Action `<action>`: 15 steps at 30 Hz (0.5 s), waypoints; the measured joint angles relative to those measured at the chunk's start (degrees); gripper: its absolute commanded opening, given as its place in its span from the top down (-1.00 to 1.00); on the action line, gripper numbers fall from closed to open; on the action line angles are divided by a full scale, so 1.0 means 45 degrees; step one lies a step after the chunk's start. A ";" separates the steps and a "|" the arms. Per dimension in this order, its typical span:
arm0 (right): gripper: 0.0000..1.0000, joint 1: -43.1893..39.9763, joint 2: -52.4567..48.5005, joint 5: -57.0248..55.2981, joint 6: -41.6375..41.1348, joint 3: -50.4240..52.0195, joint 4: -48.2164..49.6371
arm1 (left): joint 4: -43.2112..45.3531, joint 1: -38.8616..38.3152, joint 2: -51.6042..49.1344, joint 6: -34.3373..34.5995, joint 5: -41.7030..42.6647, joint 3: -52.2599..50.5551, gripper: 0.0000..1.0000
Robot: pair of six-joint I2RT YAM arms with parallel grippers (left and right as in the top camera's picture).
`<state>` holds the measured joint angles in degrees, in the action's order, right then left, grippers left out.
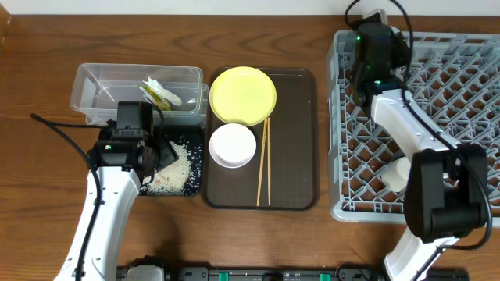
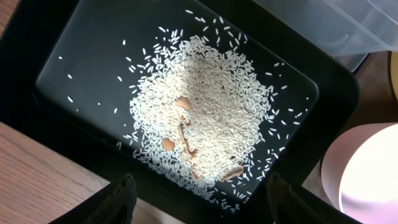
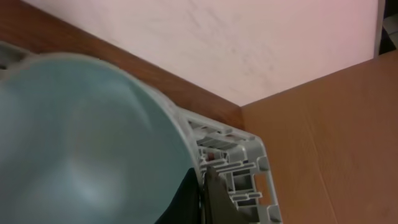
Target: Sort waste into correct bins and load items into the dishwasher rack
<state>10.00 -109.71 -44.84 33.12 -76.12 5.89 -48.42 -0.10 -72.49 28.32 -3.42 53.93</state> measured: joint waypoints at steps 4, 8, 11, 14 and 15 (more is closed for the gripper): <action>0.98 0.0233 -0.0015 -0.0112 -0.0126 0.0000 -0.0034 | -0.0005 0.0000 0.0000 0.0000 0.0000 0.0000 -0.40; 0.98 0.0471 -0.0015 -0.0151 -0.0369 -0.0005 -0.0597 | -0.0005 0.0000 0.0000 0.0000 0.0000 0.0000 -0.40; 0.98 0.0549 -0.0005 -0.0296 -0.0937 -0.0019 -0.1384 | 0.0000 0.0000 0.0000 0.0000 0.0000 0.0000 -0.41; 0.98 0.0656 0.0039 -0.0486 -0.1841 -0.0126 -0.2433 | 0.0000 0.0000 0.0000 0.0000 0.0000 0.0000 -0.41; 0.98 0.0704 0.0058 -0.0510 -0.2030 -0.0151 -0.2667 | 0.0000 0.0000 0.0000 0.0000 0.0000 0.0000 -0.40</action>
<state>13.17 -109.45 -47.13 23.99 -76.79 -6.11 -48.42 -0.10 -72.49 28.32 -3.42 53.93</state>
